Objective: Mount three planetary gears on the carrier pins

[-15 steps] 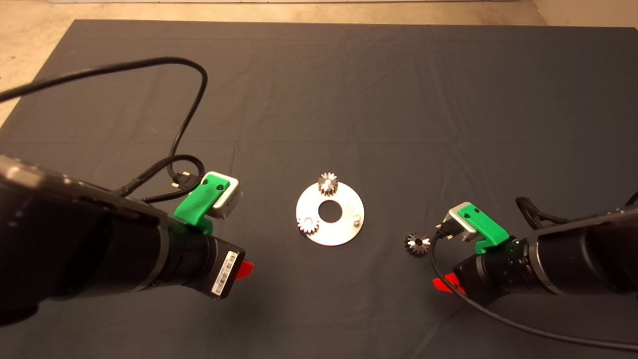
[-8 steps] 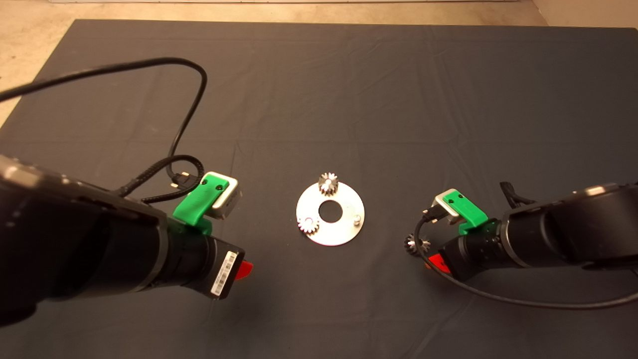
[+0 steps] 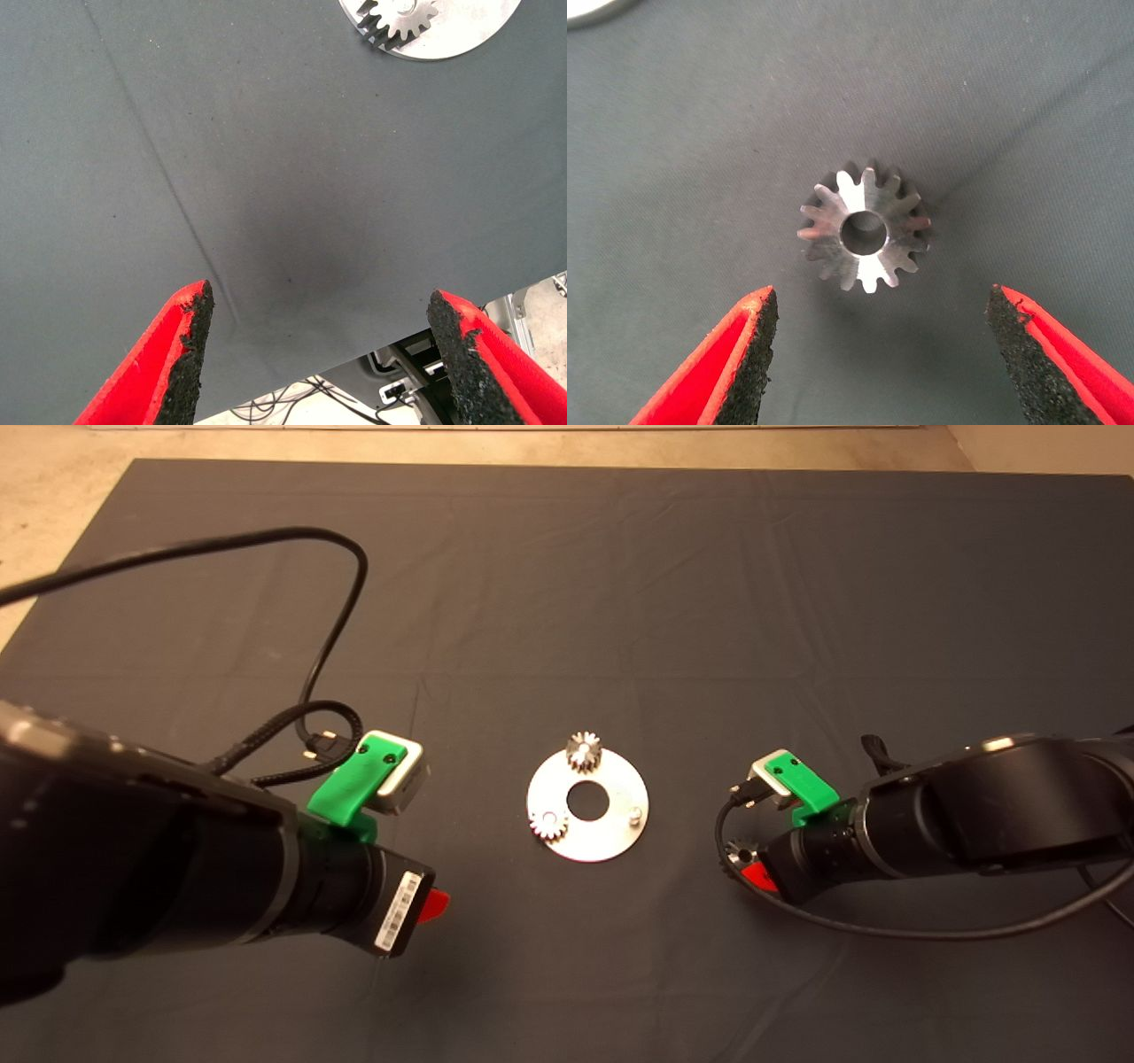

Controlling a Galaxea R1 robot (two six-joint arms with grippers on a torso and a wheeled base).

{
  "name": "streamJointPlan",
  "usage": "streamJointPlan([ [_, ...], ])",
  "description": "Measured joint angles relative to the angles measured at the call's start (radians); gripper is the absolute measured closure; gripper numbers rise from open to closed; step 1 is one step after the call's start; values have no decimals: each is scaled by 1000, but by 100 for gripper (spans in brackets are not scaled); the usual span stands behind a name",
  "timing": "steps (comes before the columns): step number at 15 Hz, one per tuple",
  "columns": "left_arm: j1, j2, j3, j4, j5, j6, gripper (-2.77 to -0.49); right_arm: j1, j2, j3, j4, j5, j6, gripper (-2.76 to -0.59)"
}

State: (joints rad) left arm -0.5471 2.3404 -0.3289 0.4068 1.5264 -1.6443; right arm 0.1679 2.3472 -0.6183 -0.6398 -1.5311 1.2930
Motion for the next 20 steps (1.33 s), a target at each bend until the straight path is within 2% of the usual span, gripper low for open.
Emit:
streamJointPlan([
  [6,0,0,0,0,0,0,-164,-33,22,-26,-11,0,-11,-175],
  [17,0,-1,0,-3,0,0,-164,-54,47,-62,-40,0,-39,-175],
  [20,0,-1,0,-4,0,0,-164,-54,49,-67,-44,0,-40,-167],
])
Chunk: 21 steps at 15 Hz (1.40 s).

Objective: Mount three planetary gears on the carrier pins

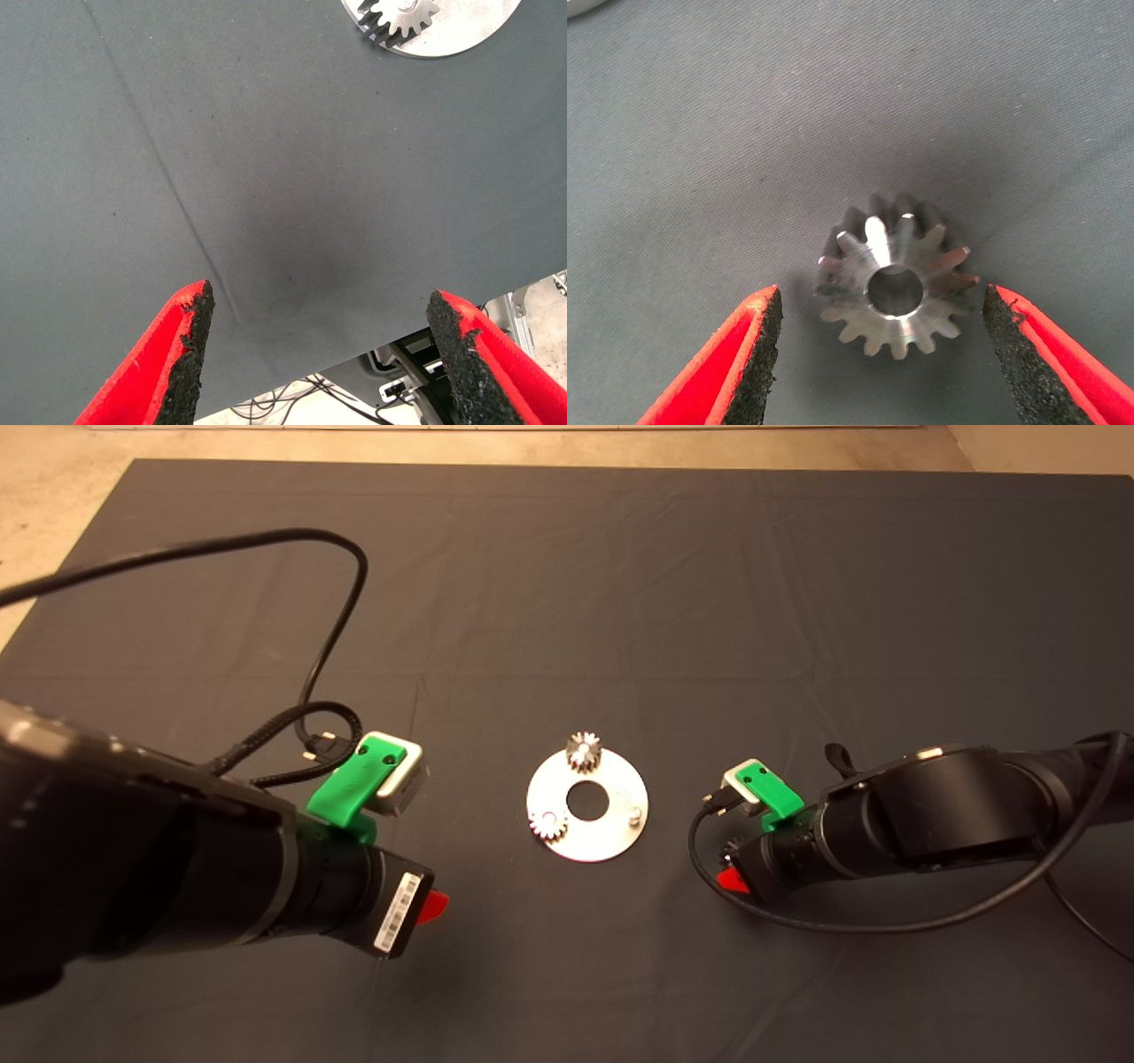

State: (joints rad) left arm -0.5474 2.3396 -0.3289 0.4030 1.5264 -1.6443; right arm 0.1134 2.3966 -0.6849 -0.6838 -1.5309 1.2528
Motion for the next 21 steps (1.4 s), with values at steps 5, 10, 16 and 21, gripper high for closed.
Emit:
streamJointPlan([
  [5,0,-2,0,0,0,0,-164,-8,0,0,-2,0,-1,-137],
  [10,0,-2,0,-3,0,0,-164,-10,0,-6,-2,-4,-3,-123],
  [16,0,-2,0,-4,0,0,-164,-17,0,-13,-5,-5,-9,-102],
  [21,0,-3,0,-4,0,1,-164,-17,0,-17,-5,-4,-20,-100],
])
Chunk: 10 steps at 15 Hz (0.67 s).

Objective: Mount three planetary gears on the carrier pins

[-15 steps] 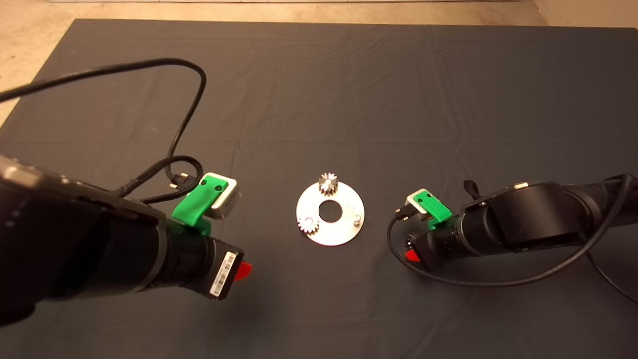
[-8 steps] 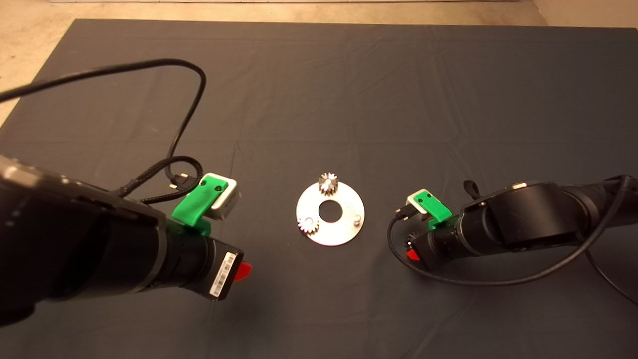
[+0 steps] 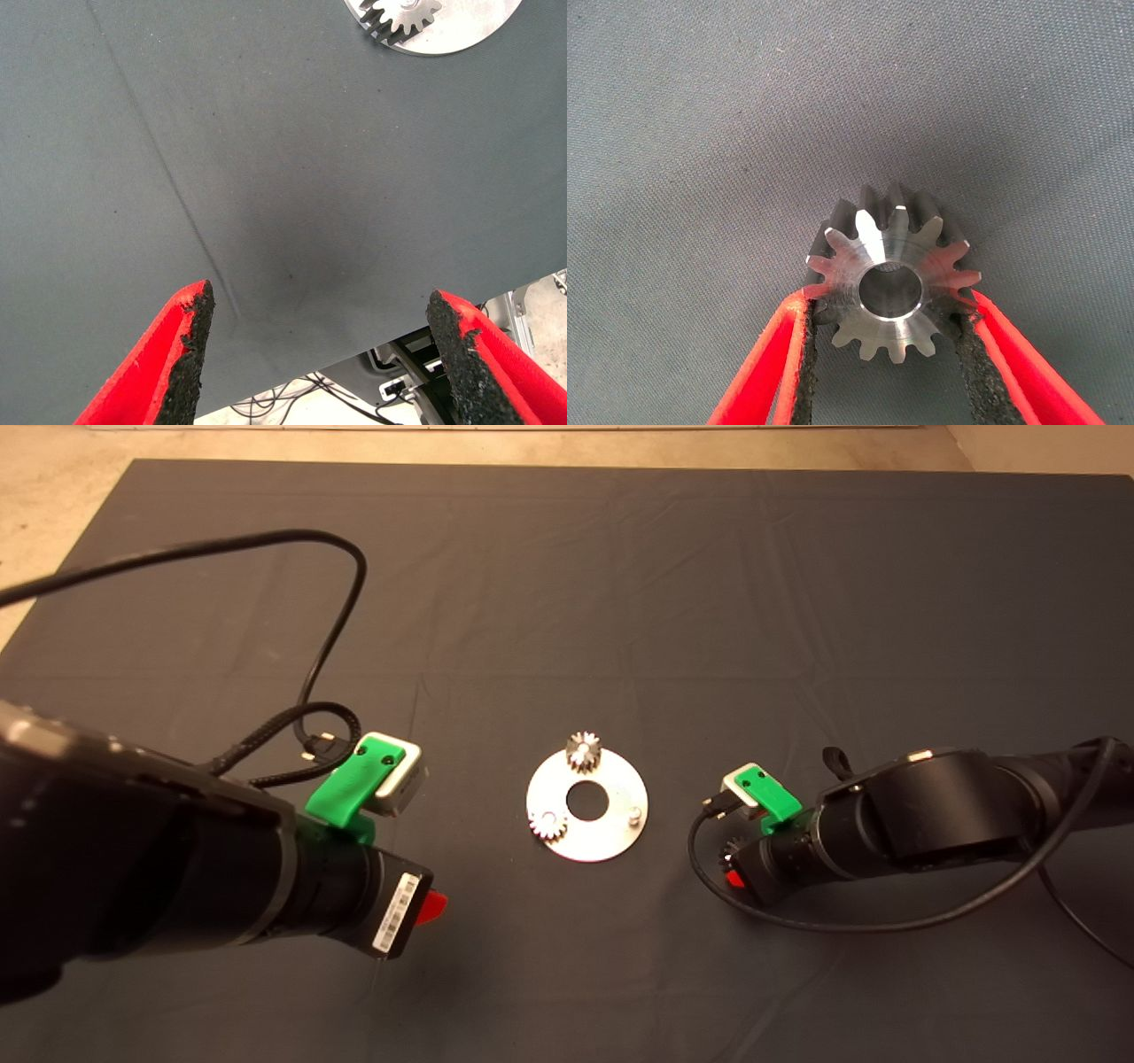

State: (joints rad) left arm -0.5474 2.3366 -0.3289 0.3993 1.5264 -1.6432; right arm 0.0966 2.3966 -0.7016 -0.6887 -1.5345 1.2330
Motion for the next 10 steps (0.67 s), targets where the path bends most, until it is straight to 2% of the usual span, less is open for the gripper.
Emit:
streamJointPlan([
  [10,0,-2,0,0,0,0,-164,0,1,-2,0,0,-13,-88],
])
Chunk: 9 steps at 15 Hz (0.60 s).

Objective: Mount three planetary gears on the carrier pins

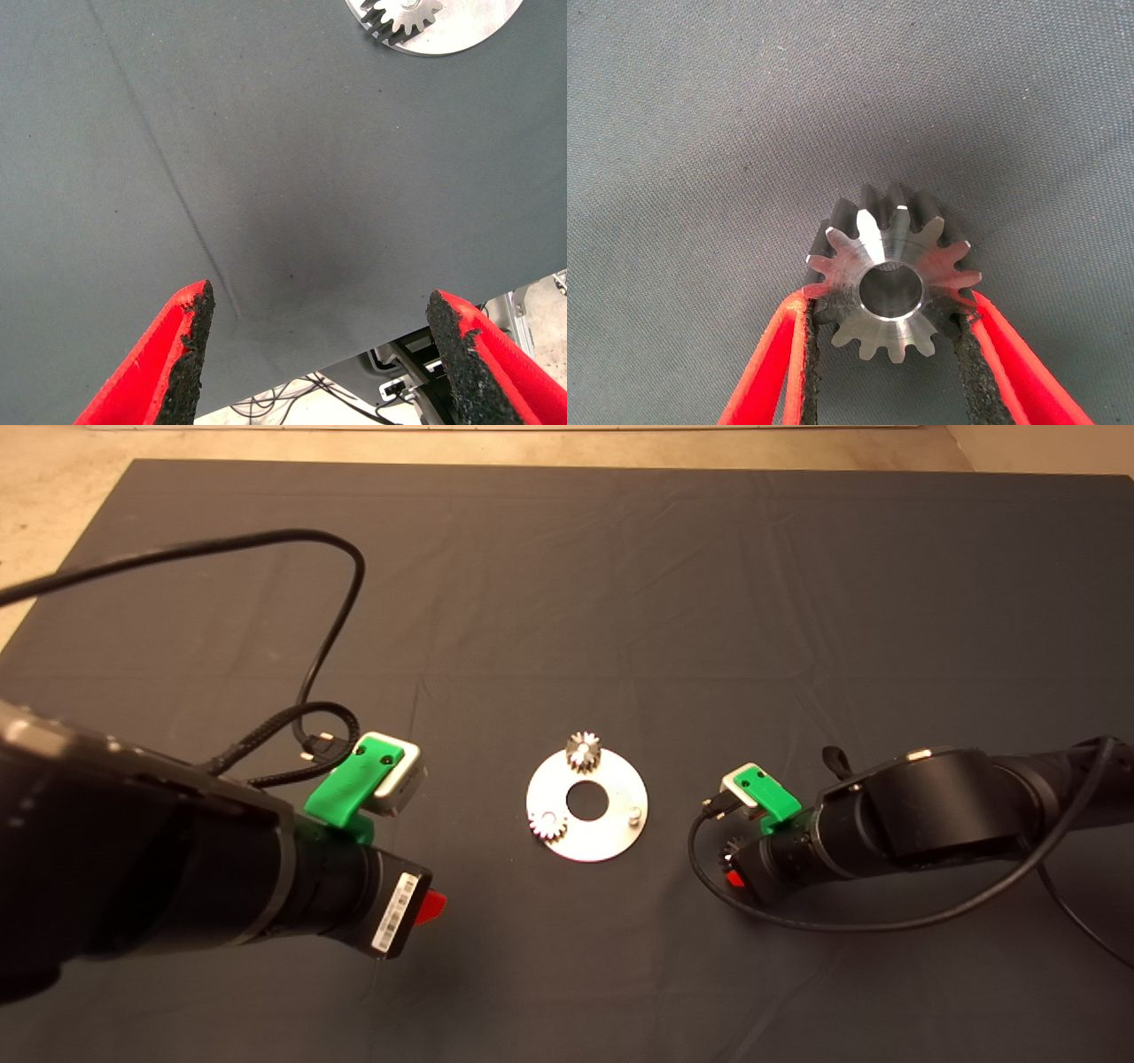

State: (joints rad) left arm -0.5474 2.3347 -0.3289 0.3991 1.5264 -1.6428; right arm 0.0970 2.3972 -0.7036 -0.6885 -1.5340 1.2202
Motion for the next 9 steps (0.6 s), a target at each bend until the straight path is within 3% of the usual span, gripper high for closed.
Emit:
streamJointPlan([
  [5,0,0,0,0,0,0,-164,5,0,6,0,-1,-1,-83],
  [9,0,2,0,0,0,0,-164,68,0,61,9,0,5,-83],
])
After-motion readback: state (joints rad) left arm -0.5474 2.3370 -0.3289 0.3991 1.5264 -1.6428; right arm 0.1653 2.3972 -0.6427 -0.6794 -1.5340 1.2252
